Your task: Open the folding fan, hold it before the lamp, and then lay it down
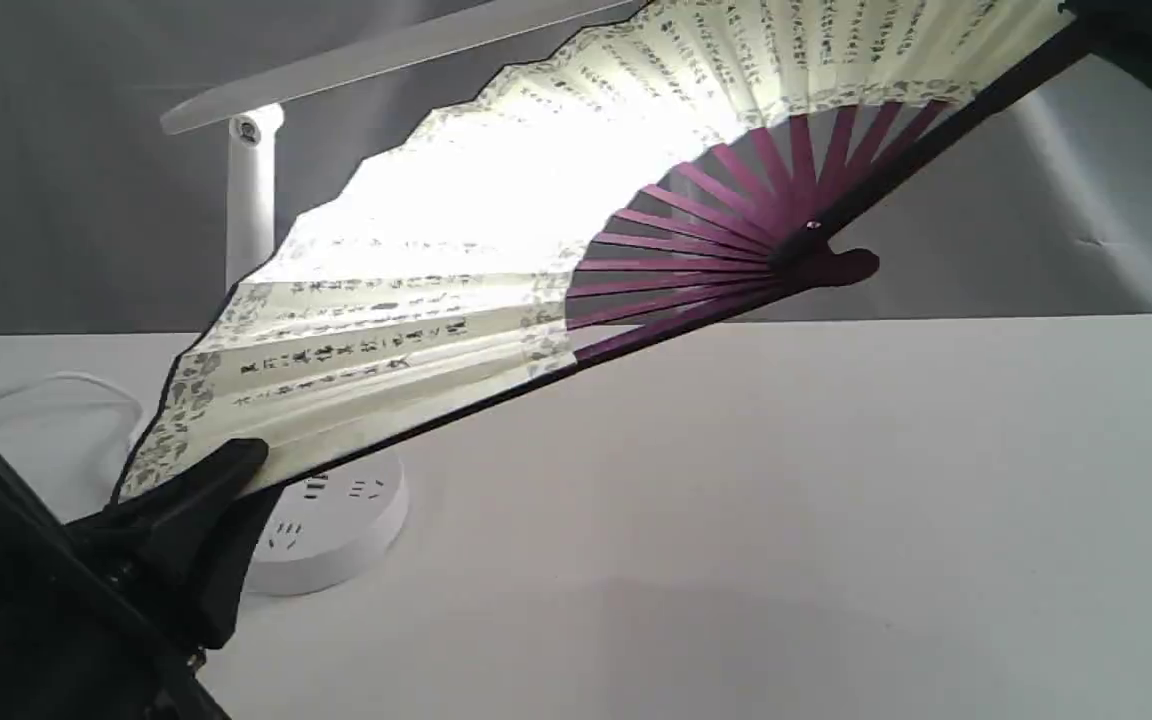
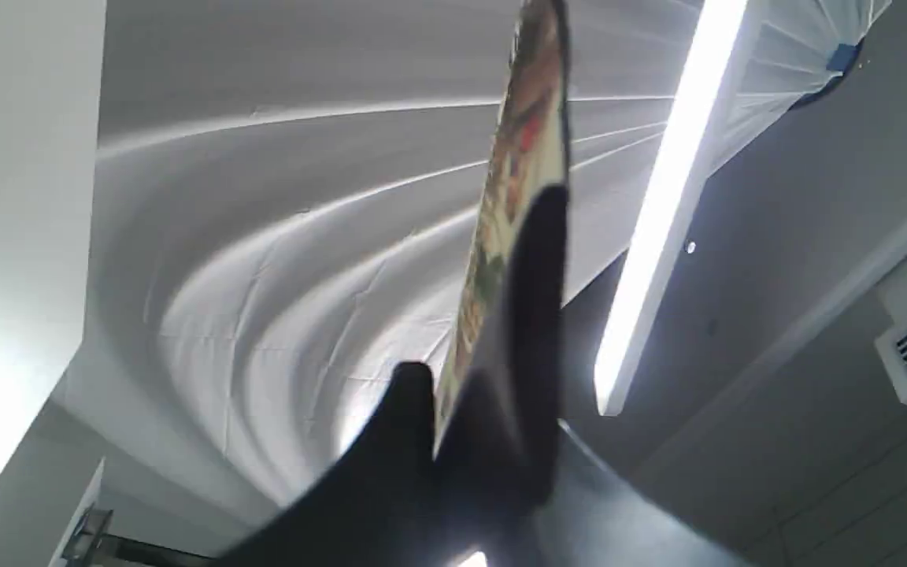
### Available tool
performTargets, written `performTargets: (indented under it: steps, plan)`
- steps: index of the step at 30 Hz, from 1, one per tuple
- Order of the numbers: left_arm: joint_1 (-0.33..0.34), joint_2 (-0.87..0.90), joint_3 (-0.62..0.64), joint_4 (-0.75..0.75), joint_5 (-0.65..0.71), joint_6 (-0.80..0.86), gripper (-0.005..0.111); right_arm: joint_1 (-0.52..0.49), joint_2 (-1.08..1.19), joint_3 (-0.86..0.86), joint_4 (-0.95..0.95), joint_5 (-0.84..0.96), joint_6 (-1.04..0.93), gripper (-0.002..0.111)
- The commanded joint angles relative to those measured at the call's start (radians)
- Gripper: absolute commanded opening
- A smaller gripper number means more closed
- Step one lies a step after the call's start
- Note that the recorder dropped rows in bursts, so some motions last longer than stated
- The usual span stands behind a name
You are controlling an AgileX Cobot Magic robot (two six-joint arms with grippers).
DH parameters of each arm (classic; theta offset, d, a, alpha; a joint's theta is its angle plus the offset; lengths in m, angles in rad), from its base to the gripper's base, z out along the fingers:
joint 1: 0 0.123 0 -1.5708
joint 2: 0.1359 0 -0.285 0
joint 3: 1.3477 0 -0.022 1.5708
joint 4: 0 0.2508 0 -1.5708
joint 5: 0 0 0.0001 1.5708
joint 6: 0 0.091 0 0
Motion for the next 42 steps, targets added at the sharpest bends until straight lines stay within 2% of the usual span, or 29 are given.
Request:
performTargets:
  steps: [1,7,42]
  plan:
    - [0.008,-0.041,0.002,-0.153,-0.069,-0.063,0.0,-0.01,-0.006,-0.005,0.023,-0.052,-0.047,0.0]
    - [0.008,-0.084,0.002,-0.16,-0.069,-0.014,0.0,-0.01,-0.006,-0.005,0.023,-0.052,-0.047,0.0]
    - [0.008,-0.086,0.002,-0.14,-0.069,-0.024,0.0,-0.012,-0.006,-0.005,0.023,-0.052,-0.047,0.0]
